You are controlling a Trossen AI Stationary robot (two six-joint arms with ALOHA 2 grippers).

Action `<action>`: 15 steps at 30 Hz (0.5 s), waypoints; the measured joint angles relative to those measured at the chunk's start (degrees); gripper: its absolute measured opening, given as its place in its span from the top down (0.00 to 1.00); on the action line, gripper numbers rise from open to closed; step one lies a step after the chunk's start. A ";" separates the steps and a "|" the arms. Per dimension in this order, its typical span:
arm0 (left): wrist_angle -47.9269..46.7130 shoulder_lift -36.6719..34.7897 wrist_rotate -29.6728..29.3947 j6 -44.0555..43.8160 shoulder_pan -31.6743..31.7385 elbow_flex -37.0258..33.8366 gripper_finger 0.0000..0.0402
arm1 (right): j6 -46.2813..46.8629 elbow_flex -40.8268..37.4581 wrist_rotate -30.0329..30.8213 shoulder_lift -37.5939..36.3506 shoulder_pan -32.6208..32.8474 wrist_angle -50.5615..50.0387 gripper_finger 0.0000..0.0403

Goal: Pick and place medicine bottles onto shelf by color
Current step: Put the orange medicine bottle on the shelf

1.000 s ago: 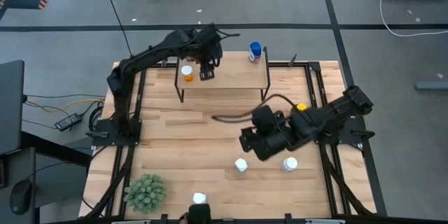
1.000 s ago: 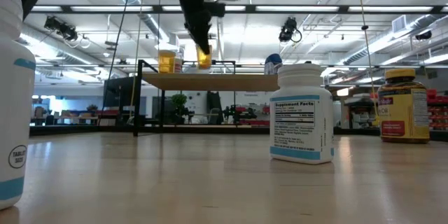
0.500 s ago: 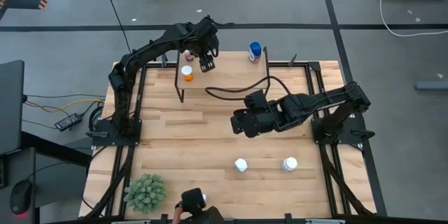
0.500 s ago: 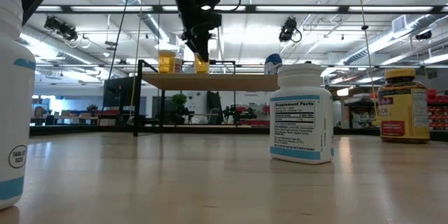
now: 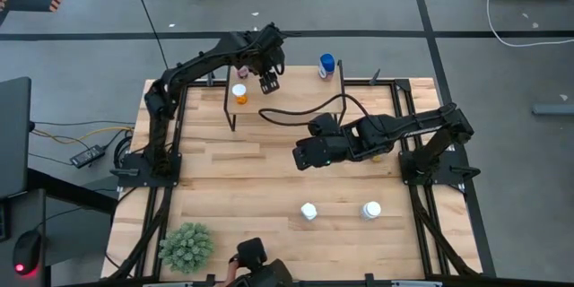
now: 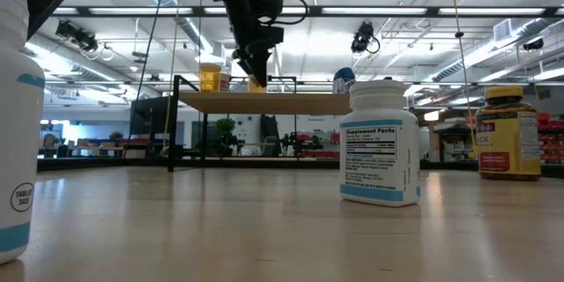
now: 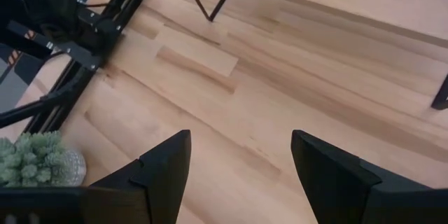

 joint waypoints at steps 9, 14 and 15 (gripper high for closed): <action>0.05 0.00 -0.01 0.22 0.02 0.00 0.45 | -0.22 0.00 0.00 0.00 0.32 -0.20 0.37; 0.05 0.00 -0.02 0.27 0.02 0.00 0.42 | -0.28 0.00 0.00 0.00 0.37 -0.20 0.37; 0.08 0.00 -0.02 0.26 0.02 0.00 0.41 | -0.44 0.00 0.00 0.00 0.37 -0.20 0.37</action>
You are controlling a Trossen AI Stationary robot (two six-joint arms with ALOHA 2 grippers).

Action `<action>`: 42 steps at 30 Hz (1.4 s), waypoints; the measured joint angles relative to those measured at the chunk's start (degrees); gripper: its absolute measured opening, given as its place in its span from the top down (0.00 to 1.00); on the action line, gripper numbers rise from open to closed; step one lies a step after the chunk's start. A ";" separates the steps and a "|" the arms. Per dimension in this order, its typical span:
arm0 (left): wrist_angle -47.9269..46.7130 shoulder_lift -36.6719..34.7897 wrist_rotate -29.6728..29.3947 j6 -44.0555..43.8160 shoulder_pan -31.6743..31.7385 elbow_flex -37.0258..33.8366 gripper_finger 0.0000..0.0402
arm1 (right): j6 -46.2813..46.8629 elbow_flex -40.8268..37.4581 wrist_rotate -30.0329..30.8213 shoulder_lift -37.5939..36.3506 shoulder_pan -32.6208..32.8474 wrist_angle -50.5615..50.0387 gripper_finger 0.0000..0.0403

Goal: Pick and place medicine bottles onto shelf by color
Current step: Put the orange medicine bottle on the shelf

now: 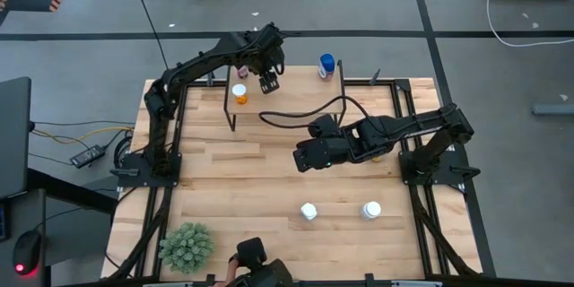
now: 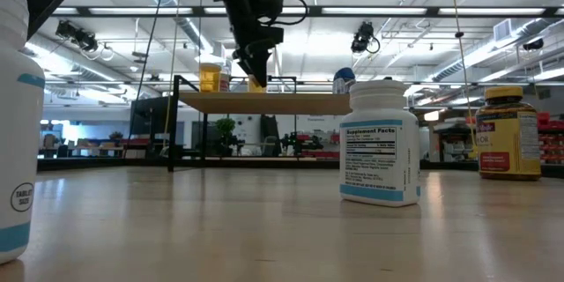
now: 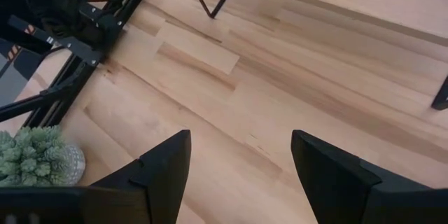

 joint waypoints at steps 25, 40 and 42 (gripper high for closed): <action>-0.07 -0.04 -0.01 0.01 0.00 0.00 0.33 | -0.04 0.00 0.00 0.00 0.85 -0.04 0.37; -0.59 -1.16 -1.18 -0.08 0.00 0.00 0.22 | -0.22 0.00 0.02 0.00 0.87 -0.07 0.37; 0.18 -1.46 -1.82 -0.02 0.00 0.00 0.22 | -0.22 0.00 0.02 0.00 0.85 -0.09 0.37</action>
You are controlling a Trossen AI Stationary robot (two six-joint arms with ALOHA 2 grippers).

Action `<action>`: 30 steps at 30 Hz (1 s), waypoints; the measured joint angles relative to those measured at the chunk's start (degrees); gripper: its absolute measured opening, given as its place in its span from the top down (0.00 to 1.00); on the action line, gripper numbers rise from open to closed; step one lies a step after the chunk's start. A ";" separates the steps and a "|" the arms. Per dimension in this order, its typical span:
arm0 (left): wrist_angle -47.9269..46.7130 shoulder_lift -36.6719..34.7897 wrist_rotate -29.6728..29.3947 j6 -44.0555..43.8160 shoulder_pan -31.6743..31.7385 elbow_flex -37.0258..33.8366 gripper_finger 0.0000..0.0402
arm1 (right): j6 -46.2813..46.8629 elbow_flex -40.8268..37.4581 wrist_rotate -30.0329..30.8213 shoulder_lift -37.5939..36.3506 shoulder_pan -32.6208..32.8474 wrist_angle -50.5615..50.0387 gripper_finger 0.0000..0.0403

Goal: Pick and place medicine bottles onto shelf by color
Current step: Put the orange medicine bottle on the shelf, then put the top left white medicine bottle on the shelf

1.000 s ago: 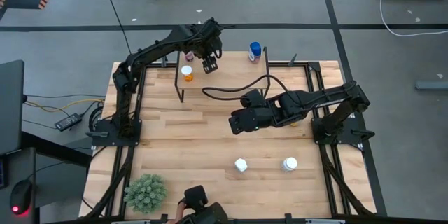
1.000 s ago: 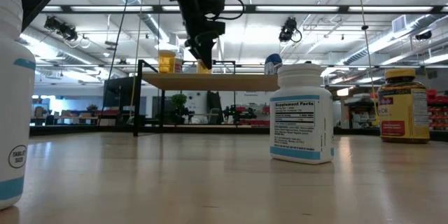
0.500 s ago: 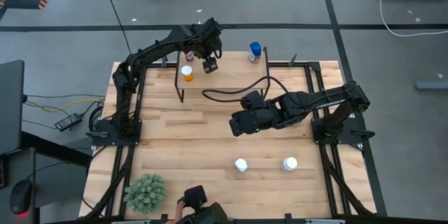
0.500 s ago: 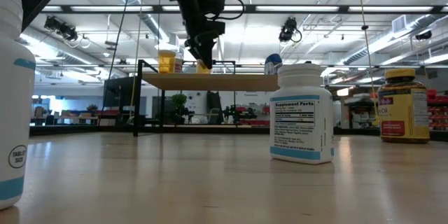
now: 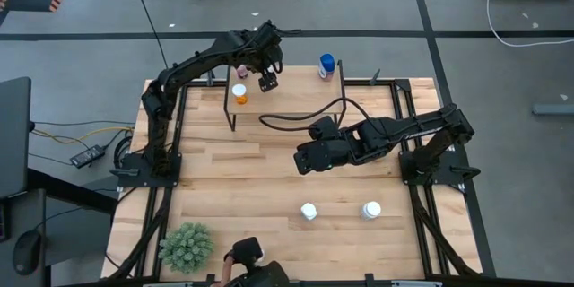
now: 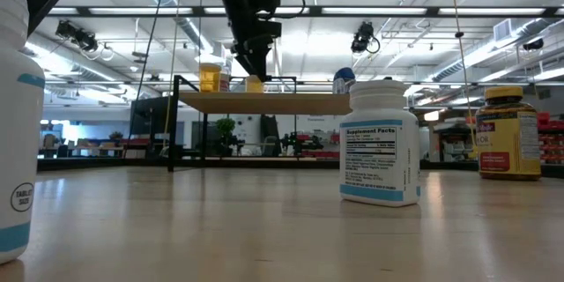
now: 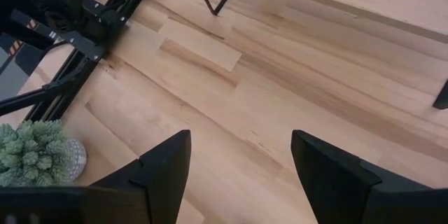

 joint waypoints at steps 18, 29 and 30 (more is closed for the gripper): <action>0.94 -1.21 -2.11 0.97 0.26 0.00 0.22 | 0.20 0.00 0.00 0.00 0.02 0.01 0.37; 1.49 -1.71 -2.76 1.16 -0.20 0.00 0.23 | 1.29 0.00 0.02 0.00 1.04 0.02 0.37; 1.55 -2.18 -2.75 0.68 -0.43 0.00 0.23 | 1.28 0.00 0.02 0.00 1.07 0.04 0.37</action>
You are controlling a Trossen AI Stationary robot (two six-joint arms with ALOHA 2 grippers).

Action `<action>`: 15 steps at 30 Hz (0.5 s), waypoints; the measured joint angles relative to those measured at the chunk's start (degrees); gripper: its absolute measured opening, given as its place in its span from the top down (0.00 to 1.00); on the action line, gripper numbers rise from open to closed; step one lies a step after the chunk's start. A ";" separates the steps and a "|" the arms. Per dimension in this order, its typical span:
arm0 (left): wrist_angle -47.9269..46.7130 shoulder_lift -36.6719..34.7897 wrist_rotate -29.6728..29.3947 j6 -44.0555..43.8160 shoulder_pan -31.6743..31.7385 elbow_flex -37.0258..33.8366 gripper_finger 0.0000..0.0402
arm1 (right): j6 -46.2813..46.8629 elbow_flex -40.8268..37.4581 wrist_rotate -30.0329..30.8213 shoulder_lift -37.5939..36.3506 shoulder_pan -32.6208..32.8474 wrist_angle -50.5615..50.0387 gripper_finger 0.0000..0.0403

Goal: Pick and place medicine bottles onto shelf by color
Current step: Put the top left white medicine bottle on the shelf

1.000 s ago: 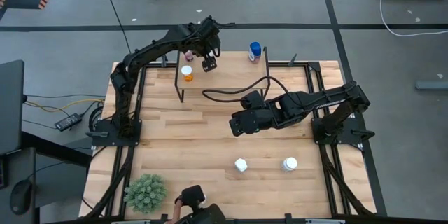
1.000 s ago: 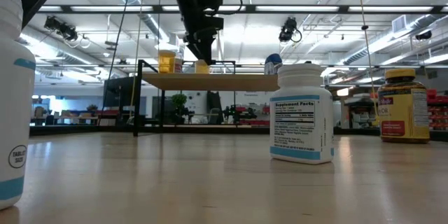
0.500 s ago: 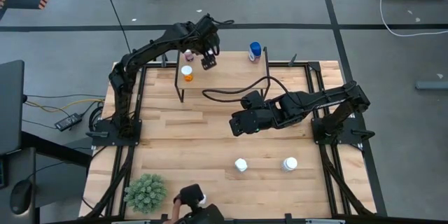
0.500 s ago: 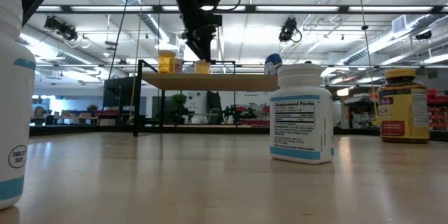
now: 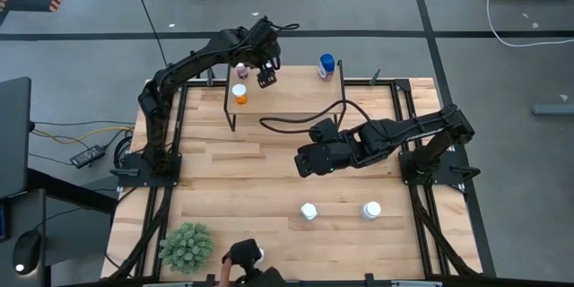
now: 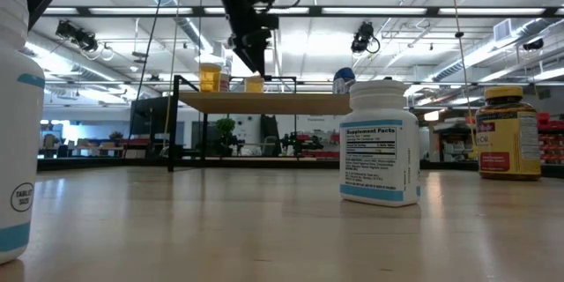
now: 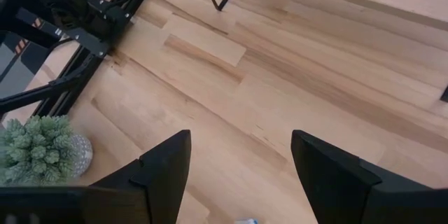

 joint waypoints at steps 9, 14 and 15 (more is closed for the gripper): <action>-0.39 -6.51 3.60 -7.86 -4.78 -0.02 0.23 | 1.21 0.00 -1.09 -0.02 1.40 -2.05 0.37; -3.14 -8.88 12.98 -15.21 -7.88 0.00 0.24 | 5.42 -0.34 -0.69 -0.07 4.81 -3.48 0.37; -3.95 -9.26 14.83 -15.99 -8.38 0.00 0.25 | 6.87 -0.72 -0.37 -0.09 5.75 -3.65 0.37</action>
